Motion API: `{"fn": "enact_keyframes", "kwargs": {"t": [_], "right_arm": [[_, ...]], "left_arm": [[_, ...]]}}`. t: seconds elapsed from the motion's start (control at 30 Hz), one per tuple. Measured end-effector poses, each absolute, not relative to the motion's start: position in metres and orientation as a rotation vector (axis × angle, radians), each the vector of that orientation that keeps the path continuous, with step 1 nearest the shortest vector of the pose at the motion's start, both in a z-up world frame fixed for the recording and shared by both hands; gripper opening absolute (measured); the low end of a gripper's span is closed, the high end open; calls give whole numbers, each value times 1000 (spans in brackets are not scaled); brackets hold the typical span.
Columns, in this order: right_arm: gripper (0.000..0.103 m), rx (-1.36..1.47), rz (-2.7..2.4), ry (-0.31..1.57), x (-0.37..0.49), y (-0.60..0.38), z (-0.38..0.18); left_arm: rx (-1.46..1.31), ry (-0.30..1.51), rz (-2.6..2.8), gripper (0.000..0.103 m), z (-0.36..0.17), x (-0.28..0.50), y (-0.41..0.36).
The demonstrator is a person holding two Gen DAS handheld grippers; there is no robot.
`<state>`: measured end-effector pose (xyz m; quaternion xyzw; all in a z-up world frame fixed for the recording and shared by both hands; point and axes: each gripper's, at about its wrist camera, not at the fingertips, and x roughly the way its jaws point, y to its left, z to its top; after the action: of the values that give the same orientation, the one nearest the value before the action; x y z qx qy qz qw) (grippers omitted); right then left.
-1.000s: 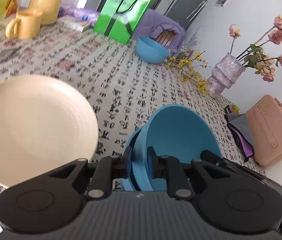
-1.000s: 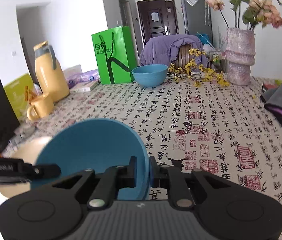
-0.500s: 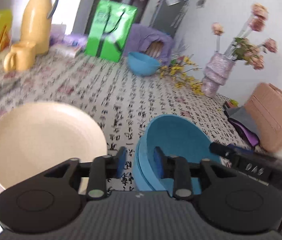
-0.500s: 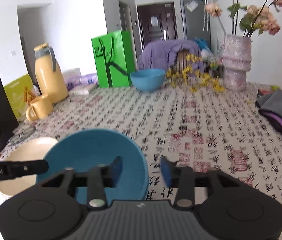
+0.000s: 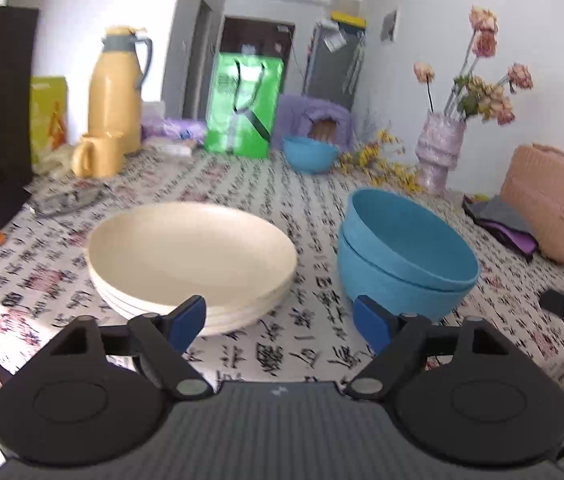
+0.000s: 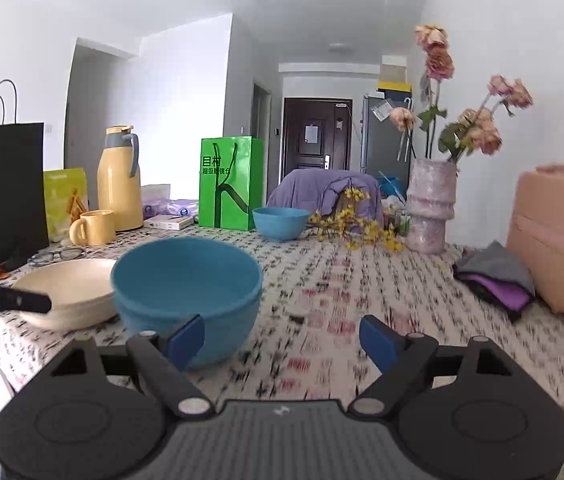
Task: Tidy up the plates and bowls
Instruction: 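Open both tools and pull them back from the bowl stack, then move both open tools to the blue bowl beside the green bag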
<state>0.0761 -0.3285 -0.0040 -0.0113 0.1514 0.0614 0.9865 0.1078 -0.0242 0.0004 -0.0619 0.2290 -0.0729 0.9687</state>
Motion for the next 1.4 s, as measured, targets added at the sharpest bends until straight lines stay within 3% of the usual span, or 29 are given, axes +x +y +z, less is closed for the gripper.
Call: {"fn": "enact_keyframes", "kwargs": {"t": [0.63,0.8,1.07,1.4], "right_arm": [[85,-9,131,282,104,-321,3],[85,20,150,287,139,-323,16],[85,33,161,369,247,-338,48],[83,43,221,490,435,-373,89]], "left_arm": [[-98,473,-84,88,9,133,-13],[-77,465,-57,98,22,166,-11],[-59,478,-77,103,55,258,1],[-130,611,-185,103,102,425,-3]]}}
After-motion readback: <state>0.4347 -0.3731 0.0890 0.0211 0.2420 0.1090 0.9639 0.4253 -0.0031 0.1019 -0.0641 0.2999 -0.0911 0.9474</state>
